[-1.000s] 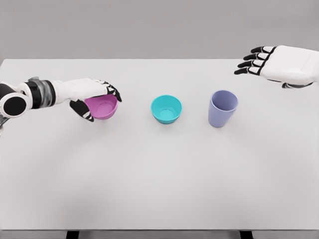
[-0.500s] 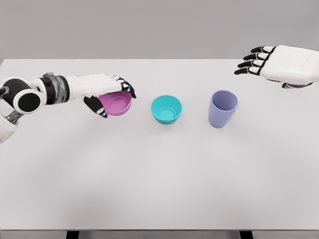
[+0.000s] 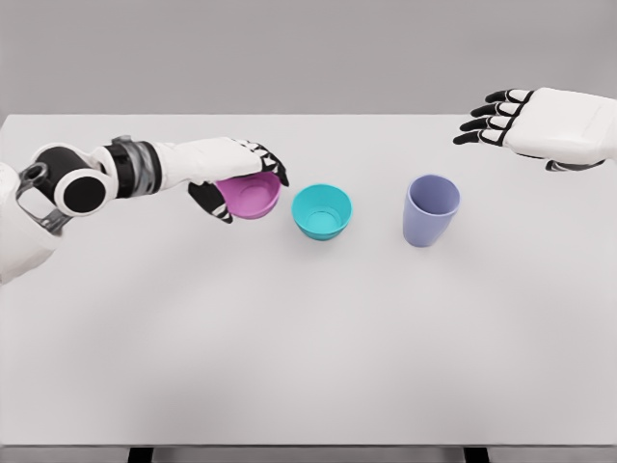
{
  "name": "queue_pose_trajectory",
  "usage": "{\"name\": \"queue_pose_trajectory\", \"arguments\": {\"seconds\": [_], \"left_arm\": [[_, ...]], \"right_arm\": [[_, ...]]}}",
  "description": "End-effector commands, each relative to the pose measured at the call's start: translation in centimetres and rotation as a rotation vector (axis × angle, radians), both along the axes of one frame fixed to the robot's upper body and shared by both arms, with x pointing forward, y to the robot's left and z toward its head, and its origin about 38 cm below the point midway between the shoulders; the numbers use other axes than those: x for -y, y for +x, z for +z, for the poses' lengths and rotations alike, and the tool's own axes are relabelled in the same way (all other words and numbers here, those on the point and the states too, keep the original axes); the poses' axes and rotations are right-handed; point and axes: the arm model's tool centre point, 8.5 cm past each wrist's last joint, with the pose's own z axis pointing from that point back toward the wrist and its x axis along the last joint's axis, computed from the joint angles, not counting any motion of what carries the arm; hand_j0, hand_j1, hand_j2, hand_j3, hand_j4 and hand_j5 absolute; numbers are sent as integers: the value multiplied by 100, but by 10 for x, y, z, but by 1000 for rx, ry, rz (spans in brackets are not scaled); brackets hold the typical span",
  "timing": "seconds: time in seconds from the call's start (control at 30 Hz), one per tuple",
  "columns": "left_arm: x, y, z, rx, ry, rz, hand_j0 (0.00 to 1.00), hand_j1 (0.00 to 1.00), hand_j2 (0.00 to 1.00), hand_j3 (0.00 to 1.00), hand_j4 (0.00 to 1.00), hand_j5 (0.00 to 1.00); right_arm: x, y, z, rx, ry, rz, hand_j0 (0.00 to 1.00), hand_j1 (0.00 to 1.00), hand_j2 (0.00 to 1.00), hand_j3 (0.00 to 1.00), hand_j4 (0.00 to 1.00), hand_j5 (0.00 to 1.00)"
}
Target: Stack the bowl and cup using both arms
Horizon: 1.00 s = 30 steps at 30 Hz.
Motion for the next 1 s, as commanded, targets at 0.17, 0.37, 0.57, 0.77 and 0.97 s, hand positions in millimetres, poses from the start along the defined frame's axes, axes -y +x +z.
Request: {"name": "queue_pose_trajectory", "arguments": {"seconds": [0.17,0.37,0.57,0.77,0.97], "left_arm": [[17,0,3,15,-14,-27,77,77,77,77,77,77],[28,0,3,22,-20,-43,77,77,77,77,77,77],[39,0,2,37,-17,-54,77,77,77,77,77,77],[51,0,5,49,-24,-72,77,77,77,77,77,77],[59,2,2,52,-25,-76,77,77,77,77,77,77]], "right_arm": [[1,0,-1,-3,3,-3,100,100,100,100,100,100],[-1,0,-3,-8,1,2,100,100,100,100,100,100],[0,0,-3,-9,0,-1,100,100,100,100,100,100],[0,0,-3,-9,0,-1,100,100,100,100,100,100],[-1,0,-3,-10,-1,1,100,100,100,100,100,100]]}}
